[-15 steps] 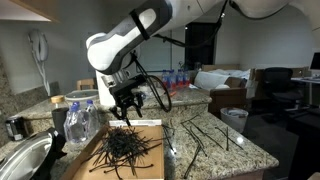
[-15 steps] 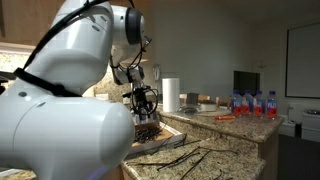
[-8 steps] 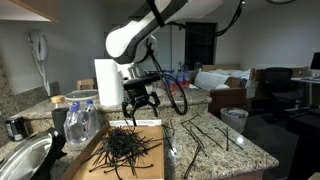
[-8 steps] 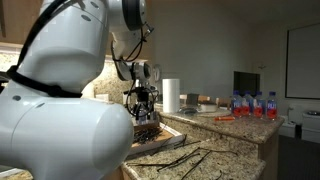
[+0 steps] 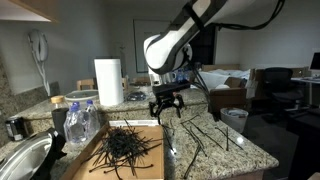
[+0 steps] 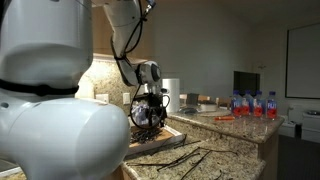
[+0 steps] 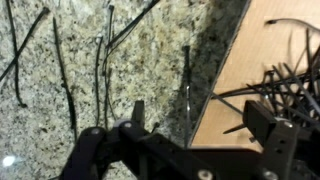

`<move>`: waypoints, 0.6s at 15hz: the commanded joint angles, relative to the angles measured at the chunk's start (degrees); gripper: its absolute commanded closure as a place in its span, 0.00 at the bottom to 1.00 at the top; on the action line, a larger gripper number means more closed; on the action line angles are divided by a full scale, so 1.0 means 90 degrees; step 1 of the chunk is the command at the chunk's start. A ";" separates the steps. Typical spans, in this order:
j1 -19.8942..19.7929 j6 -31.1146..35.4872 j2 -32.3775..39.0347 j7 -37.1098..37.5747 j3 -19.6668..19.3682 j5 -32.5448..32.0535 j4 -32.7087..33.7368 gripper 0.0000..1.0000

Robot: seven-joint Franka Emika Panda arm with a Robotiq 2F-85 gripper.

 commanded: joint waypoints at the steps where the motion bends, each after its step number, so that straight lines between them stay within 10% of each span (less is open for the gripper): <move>1: -0.0361 0.1135 -0.0344 0.0425 -0.0035 -0.0906 -0.0856 0.00; 9: -0.1121 0.3427 0.0270 0.0590 -0.0668 -0.1146 -0.1799 0.00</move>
